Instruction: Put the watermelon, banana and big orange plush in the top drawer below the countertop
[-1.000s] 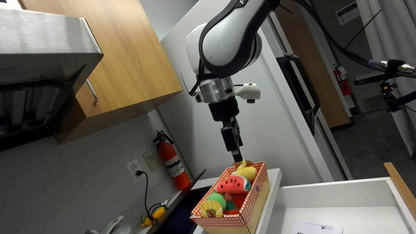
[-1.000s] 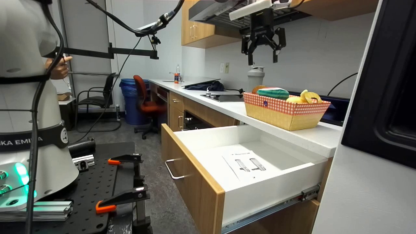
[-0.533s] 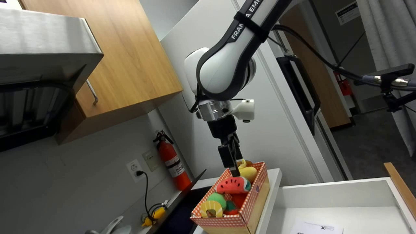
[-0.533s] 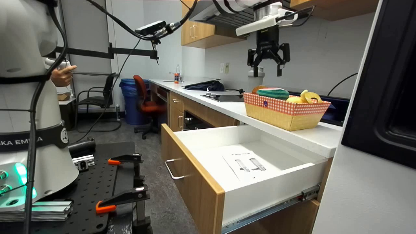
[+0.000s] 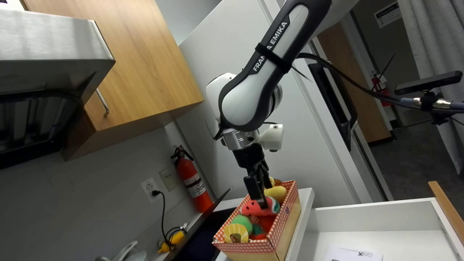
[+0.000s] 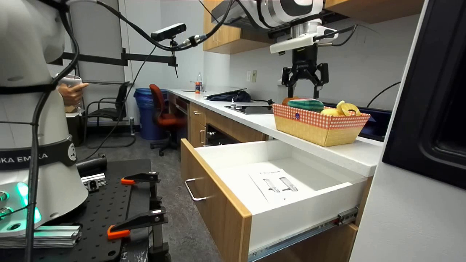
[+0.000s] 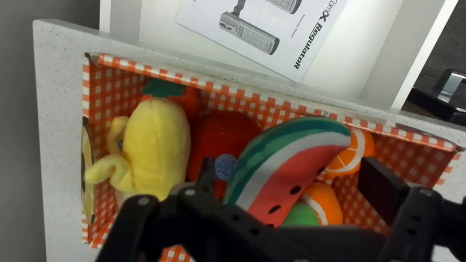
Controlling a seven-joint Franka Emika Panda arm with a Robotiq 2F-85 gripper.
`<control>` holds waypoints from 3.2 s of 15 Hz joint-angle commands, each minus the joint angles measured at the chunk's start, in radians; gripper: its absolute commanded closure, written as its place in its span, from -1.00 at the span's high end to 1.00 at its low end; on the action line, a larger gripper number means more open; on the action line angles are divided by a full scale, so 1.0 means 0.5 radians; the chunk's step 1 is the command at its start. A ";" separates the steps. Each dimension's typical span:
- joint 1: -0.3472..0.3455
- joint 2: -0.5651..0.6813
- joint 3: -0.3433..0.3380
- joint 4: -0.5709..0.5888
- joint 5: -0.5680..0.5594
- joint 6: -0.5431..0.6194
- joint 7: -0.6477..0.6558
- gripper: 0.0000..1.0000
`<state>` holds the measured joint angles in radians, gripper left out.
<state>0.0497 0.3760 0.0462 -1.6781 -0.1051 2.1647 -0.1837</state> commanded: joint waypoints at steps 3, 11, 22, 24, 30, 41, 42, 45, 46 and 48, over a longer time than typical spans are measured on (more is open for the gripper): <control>0.009 0.162 -0.027 0.167 -0.038 -0.042 0.061 1.00; 0.023 0.238 -0.049 0.199 -0.081 -0.061 0.064 0.02; 0.066 0.045 -0.037 0.051 -0.190 -0.037 0.081 -0.96; 0.079 -0.047 -0.029 -0.025 -0.197 -0.019 0.082 -0.94; 0.082 -0.376 -0.025 -0.391 -0.195 0.028 0.136 -0.94; 0.032 -0.641 -0.035 -1.020 -0.186 0.033 0.366 -0.94; 0.030 -0.640 -0.033 -1.040 -0.179 0.027 0.368 -0.39; 0.033 -0.635 -0.029 -1.081 -0.179 0.017 0.377 0.02; 0.034 -0.633 -0.028 -1.089 -0.178 0.011 0.378 0.20; 0.035 -0.632 -0.027 -1.094 -0.181 0.000 0.379 0.48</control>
<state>0.0703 0.0904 0.0279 -2.1956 -0.1704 2.1630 -0.0226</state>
